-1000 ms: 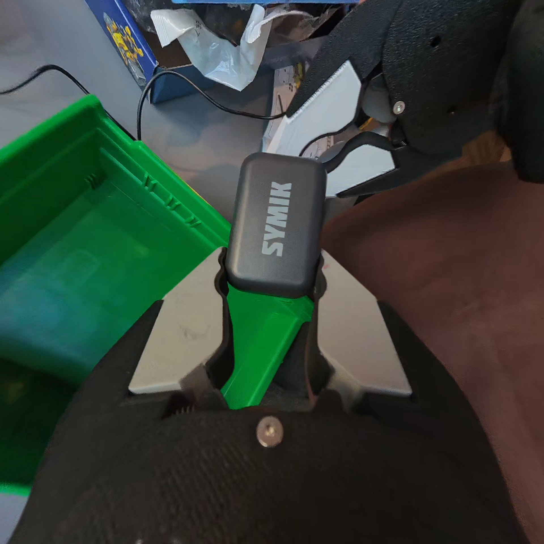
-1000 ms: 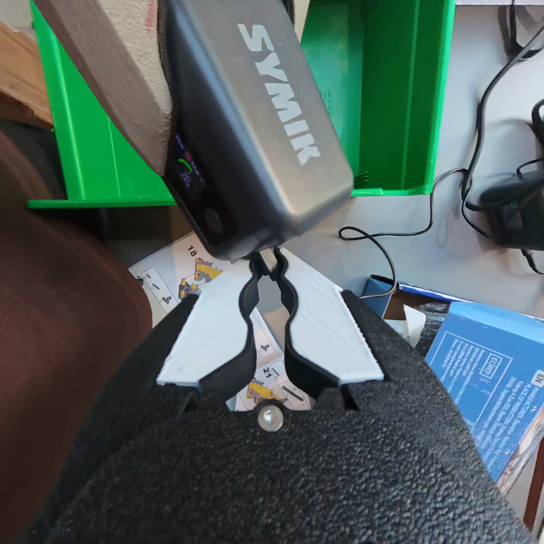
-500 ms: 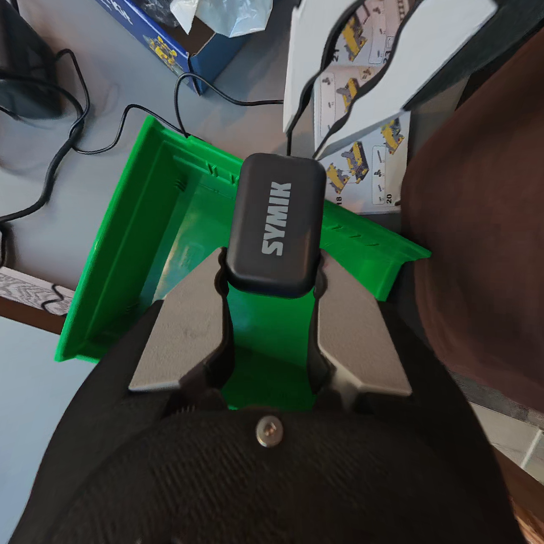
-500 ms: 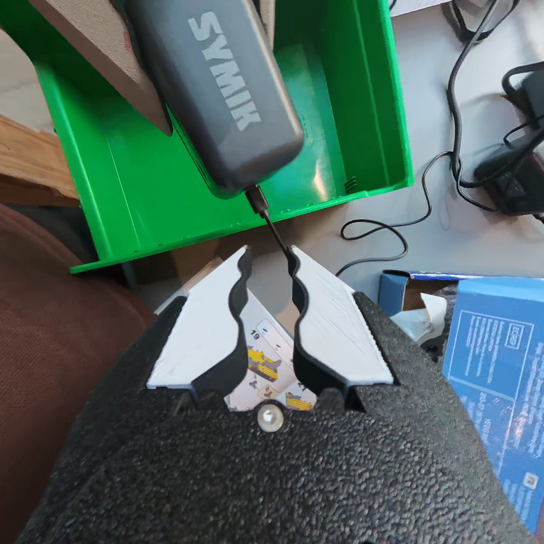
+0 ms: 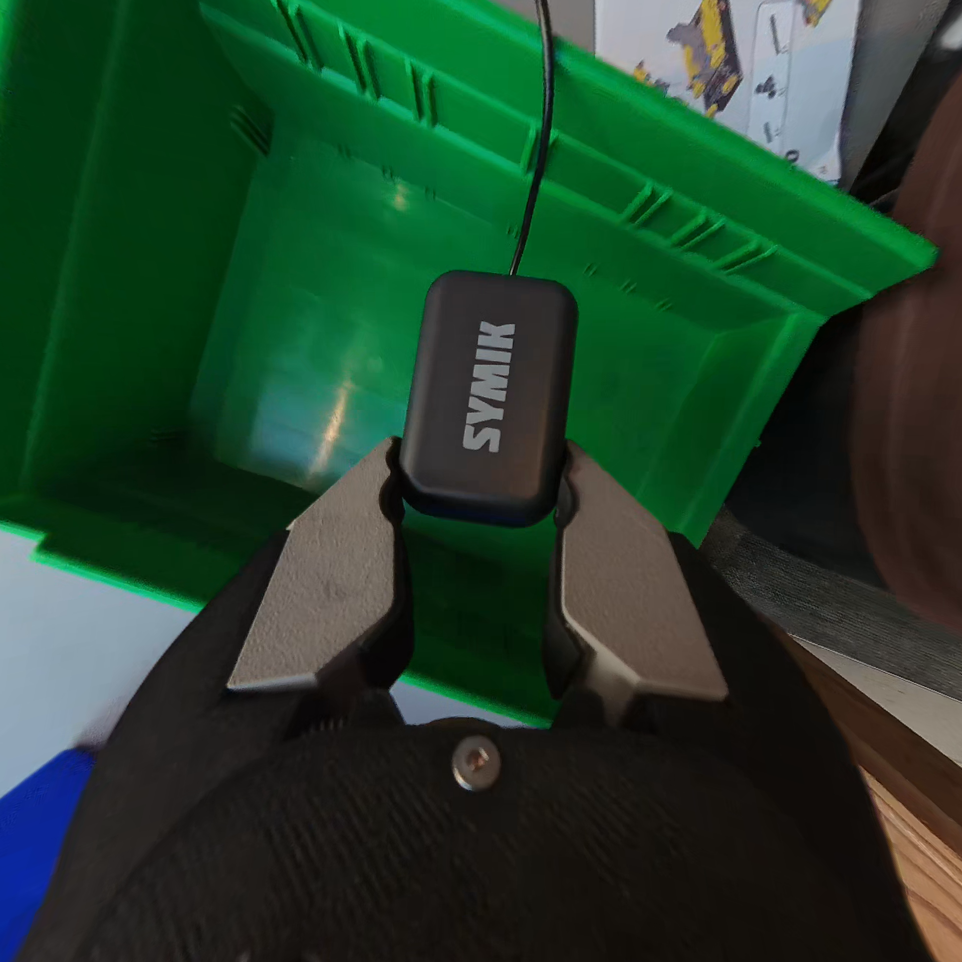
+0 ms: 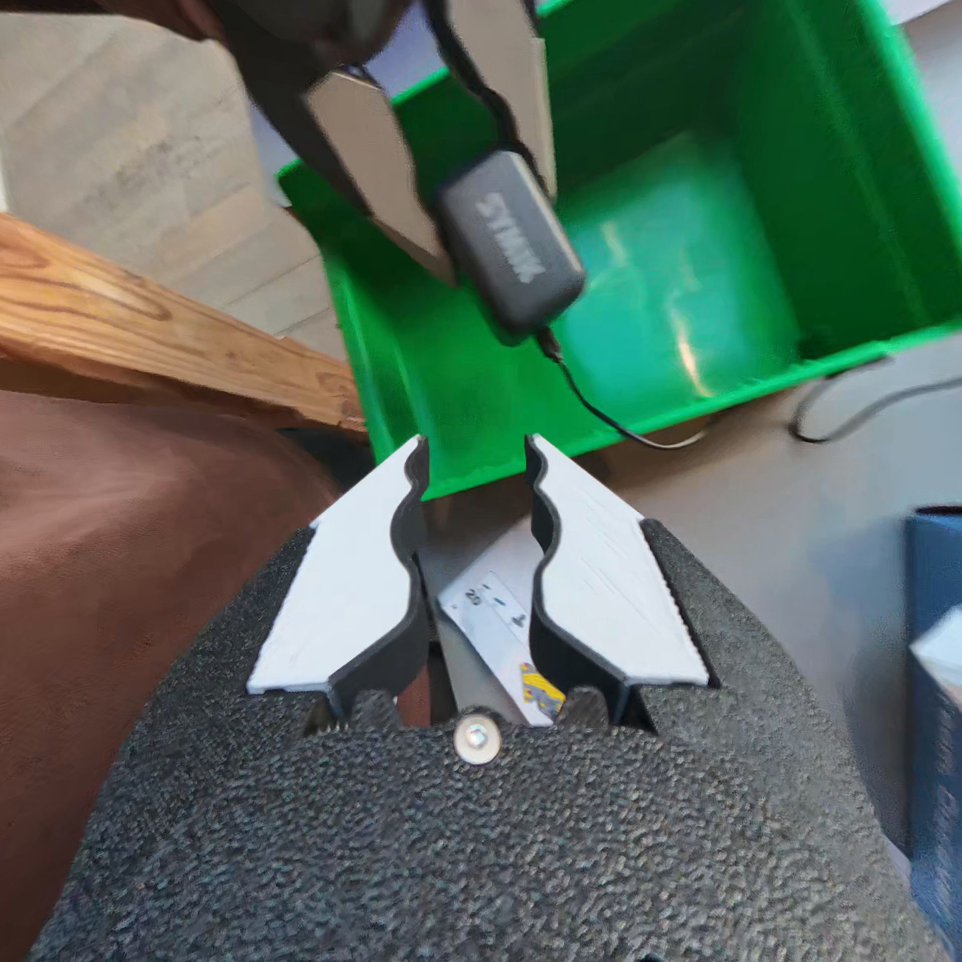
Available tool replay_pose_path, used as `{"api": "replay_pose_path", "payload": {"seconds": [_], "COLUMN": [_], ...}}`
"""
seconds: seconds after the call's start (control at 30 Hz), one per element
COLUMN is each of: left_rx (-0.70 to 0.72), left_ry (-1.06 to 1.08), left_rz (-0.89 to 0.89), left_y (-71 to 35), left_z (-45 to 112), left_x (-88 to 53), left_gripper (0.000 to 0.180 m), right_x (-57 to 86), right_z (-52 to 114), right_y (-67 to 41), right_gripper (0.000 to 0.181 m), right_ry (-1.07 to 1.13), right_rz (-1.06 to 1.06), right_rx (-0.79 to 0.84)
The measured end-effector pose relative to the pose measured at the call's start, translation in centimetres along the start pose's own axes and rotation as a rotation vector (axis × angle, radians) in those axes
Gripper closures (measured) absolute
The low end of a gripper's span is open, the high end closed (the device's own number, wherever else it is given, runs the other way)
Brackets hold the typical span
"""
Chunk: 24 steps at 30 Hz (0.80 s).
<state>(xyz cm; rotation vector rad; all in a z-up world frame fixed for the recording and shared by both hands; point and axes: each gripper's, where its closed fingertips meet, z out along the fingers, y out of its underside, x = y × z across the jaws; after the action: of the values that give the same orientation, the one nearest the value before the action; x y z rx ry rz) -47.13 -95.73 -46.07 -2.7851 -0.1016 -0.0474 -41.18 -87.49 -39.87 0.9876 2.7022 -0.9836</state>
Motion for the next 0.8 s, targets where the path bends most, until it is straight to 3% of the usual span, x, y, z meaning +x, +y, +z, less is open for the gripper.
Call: {"api": "replay_pose_path", "payload": {"seconds": [0.1, 0.17, 0.3, 0.33, 0.37, 0.6, 0.8], "left_rx": [-0.049, -0.076, -0.164, -0.192, -0.209, -0.2, -0.065], "left_ry": [-0.031, -0.047, -0.098, -0.115, -0.119, -0.184, -0.358], "left_rz": [-0.057, -0.11, -0.194, -0.206, -0.218, -0.369, -0.725], "left_y": [1.5, 1.9, 2.8, 3.2, 3.6, 1.5, -0.6], "left_z": [1.5, 2.4, 4.4, 4.9, 5.4, 5.2, 1.4], "left_x": [0.1, 0.5, 1.2, 1.4, 1.7, 3.3, 5.2], "left_gripper": [0.122, 0.122, 0.122, 0.122, 0.122, 0.124, 0.124], "right_x": [-2.7, -3.5, -2.9, -2.2, -1.3, 2.2, 3.9], "right_z": [3.1, 5.5, 7.5, 7.3, 6.9, 4.5, 3.1], "right_y": [0.5, 1.9, 5.3, 5.6, 5.9, 7.7, 8.7], "right_gripper": [0.149, 0.164, 0.165, 0.181, 0.181, 0.181, 0.181], "right_ry": [-0.069, -0.072, -0.026, 0.008, 0.043, 0.046, 0.037], "right_rz": [-0.07, -0.149, -0.263, -0.315, -0.364, -0.418, -0.488], "right_rx": [-0.092, -0.191, -0.399, -0.424, -0.448, -0.498, -0.399]}}
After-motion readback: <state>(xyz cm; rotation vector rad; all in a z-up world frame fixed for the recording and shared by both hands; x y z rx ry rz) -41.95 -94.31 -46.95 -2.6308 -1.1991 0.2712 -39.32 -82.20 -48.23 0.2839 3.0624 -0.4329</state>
